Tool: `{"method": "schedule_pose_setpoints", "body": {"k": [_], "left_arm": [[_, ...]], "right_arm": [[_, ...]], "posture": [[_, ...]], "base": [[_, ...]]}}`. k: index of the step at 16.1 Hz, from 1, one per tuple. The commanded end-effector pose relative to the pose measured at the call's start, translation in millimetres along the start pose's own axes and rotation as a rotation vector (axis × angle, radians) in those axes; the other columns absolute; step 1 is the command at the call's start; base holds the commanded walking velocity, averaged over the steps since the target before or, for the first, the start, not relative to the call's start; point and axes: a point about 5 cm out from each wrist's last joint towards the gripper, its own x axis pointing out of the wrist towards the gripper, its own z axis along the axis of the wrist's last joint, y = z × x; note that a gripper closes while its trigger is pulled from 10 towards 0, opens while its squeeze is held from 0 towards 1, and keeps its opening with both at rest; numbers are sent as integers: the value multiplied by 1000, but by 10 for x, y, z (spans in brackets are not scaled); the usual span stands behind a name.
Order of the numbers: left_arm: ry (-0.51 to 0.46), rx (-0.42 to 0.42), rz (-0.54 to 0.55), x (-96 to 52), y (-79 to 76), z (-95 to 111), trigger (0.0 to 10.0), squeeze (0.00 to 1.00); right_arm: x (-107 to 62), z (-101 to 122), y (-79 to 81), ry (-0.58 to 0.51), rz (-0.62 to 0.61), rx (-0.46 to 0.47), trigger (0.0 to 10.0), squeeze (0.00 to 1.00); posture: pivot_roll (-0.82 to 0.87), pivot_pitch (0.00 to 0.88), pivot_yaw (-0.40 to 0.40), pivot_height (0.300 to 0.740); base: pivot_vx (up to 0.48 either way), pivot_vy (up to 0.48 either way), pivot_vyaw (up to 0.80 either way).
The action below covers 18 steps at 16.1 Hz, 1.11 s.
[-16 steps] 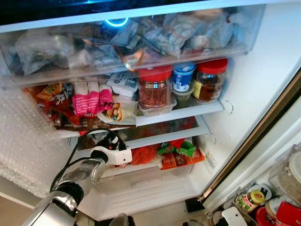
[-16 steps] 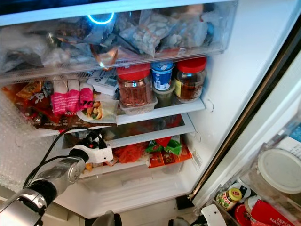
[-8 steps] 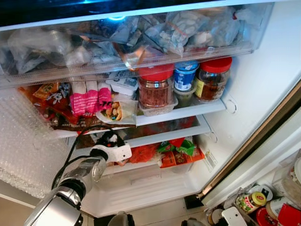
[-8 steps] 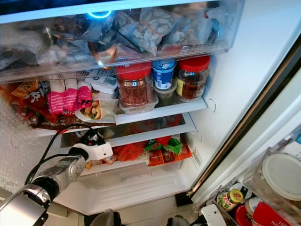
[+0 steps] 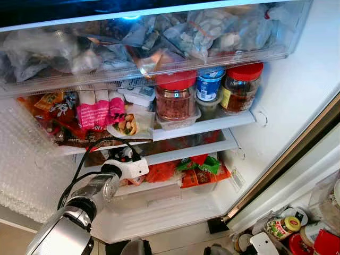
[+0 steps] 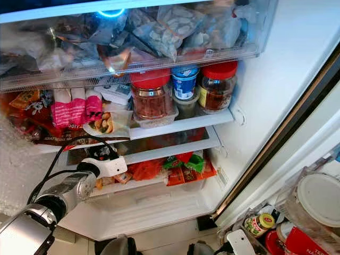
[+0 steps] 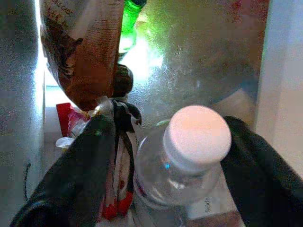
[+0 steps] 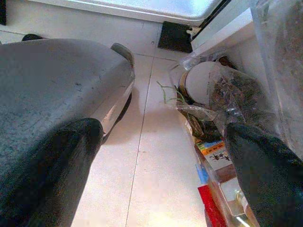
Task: Restocking fridge
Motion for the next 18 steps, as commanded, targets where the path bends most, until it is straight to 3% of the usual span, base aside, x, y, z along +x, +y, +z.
{"method": "schedule_pose_setpoints", "body": {"k": [1,10,11,14,15,16,18], "left_arm": [[16,-17,10,-1,59,-68,10000,1000],[16,-78,9,-5,58,-65,10000,1000],[17,-90,7,-9,46,-59,10000,0],[31,-216,-10,-46,-35,-45,10000,0],[43,-368,-21,-84,-108,-27,10000,0],[45,-467,-39,-136,-200,-8,10000,0],[42,-604,-68,-203,-314,24,10000,0]], "right_arm": [[-11,-159,62,61,32,-6,10000,0],[-11,-145,55,59,34,-11,10000,0],[-11,-145,55,60,34,-12,10000,0],[-9,-139,55,59,35,-11,10000,0],[-8,-133,54,59,35,-13,10000,0],[-7,-129,55,58,36,-14,10000,0],[-5,-122,56,55,34,-12,10000,0]], "posture": [[-86,135,-7,663],[-77,131,-9,663],[-77,131,-9,663],[-73,131,-8,663],[-64,129,-7,663],[-64,128,-7,663],[-62,124,-4,663]], "base": [[0,0,0],[0,0,0],[0,0,0],[0,0,0],[0,0,0],[0,0,0],[0,0,0]]}}
